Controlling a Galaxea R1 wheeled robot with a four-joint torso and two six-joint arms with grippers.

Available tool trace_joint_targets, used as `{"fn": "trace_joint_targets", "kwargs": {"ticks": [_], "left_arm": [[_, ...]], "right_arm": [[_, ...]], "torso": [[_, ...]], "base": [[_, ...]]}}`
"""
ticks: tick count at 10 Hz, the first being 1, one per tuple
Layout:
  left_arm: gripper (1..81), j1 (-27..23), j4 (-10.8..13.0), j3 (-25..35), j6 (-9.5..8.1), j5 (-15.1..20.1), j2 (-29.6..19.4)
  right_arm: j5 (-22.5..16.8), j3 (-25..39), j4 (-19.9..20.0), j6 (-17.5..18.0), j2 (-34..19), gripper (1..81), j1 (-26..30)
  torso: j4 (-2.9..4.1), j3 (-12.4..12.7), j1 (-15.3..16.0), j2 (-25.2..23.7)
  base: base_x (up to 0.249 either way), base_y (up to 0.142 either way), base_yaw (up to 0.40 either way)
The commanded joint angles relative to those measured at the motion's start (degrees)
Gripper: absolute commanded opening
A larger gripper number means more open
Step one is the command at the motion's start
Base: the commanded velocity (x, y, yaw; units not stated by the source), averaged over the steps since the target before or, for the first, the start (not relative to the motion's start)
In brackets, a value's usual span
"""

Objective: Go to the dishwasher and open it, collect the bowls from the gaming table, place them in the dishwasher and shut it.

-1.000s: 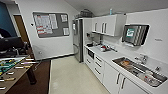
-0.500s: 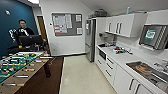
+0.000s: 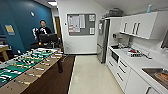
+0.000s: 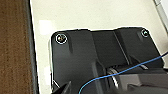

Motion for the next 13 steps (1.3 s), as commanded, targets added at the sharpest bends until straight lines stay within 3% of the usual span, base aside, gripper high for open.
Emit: {"fn": "trace_joint_targets", "kwargs": {"ticks": [1, 13], "left_arm": [[81.1, -3.08, 0.69, -0.18, 0.17, 3.25, -0.22], [81.1, -3.25, 0.43, -2.64, 0.09, 3.25, 1.19]], "right_arm": [[-2.89, -0.08, 0.01, -0.37, -0.11, 81.1, 3.12], [-2.37, 0.36, -0.69, -0.72, -0.20, 81.1, 3.03]], "torso": [[0.00, 0.00, 0.00, 0.00], [0.00, 0.00, 0.00, 0.00]], "base": [[0.000, 0.000, 0.361], [0.000, 0.000, 0.361]]}}
